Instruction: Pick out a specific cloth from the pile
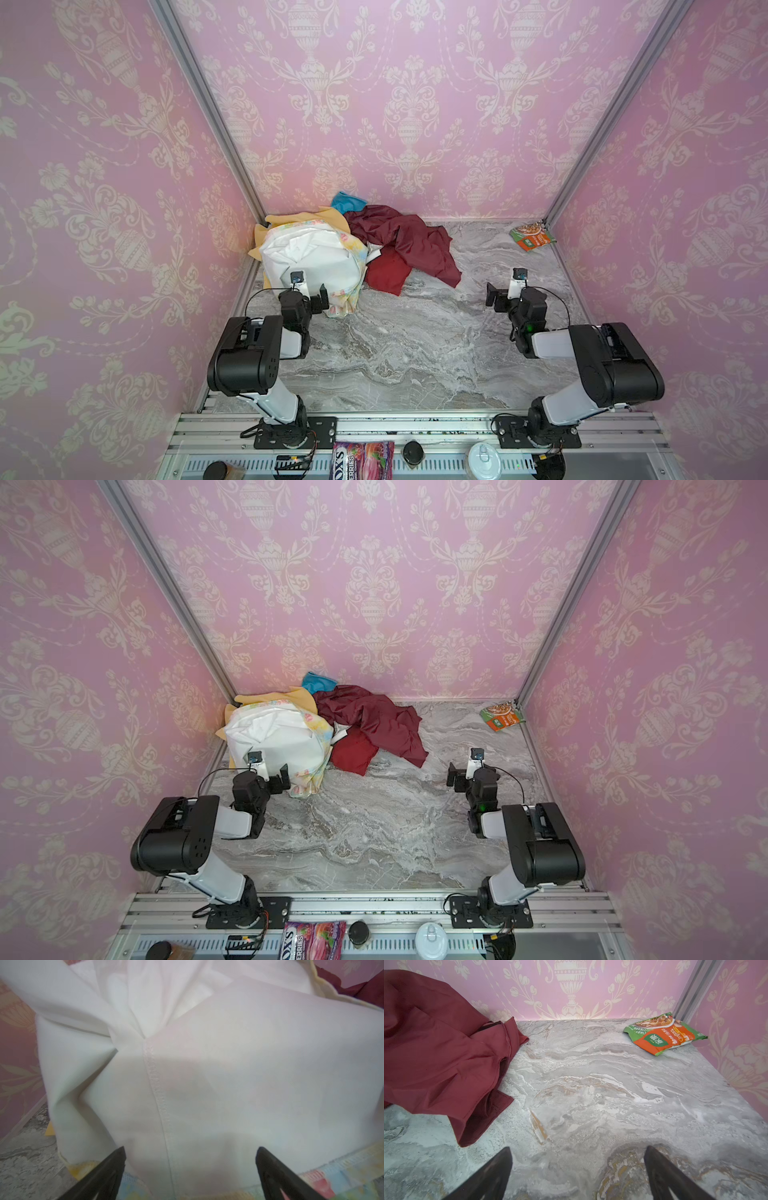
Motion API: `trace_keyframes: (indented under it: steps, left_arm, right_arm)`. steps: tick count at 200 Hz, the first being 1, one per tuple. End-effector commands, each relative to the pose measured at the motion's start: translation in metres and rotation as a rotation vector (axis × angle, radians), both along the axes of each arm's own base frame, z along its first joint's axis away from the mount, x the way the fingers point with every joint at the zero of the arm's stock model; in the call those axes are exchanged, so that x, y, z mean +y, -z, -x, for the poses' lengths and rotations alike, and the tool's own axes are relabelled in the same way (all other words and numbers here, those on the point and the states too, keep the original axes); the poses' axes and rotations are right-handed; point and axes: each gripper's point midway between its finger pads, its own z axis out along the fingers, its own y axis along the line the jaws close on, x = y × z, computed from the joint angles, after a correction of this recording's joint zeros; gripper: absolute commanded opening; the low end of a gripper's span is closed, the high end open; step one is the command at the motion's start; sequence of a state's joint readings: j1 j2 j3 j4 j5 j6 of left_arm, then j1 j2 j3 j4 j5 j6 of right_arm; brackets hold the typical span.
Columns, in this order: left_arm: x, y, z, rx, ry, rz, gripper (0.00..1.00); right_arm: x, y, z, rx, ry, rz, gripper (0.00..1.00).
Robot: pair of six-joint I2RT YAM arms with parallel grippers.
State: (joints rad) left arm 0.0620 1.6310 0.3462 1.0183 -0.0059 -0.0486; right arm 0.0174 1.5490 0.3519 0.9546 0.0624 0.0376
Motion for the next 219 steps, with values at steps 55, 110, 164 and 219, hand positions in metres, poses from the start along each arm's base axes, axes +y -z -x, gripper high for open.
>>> trace_keyframes:
  steps: [55,110,164,219]
  left_arm:
    - [-0.0057,0.0007,-0.0031,0.01,0.035,-0.016,0.99]
    - [-0.0106,0.0001,-0.0034,0.005,0.064,-0.011,0.99]
    - [-0.0026,0.0,-0.0031,0.006,0.015,-0.014,0.99]
    - [-0.0023,0.0001,-0.0032,0.008,0.012,-0.011,0.99]
  right_arm:
    - [0.0015,-0.0046,-0.0019,-0.014,-0.003,-0.015,1.0]
    - [0.0012,-0.0053,-0.0021,-0.017,0.0,-0.017,1.0]
    - [0.0009,-0.0047,-0.0021,-0.013,0.001,-0.017,1.0]
    - [0.0003,-0.0044,-0.0022,-0.012,0.002,-0.016,1.0]
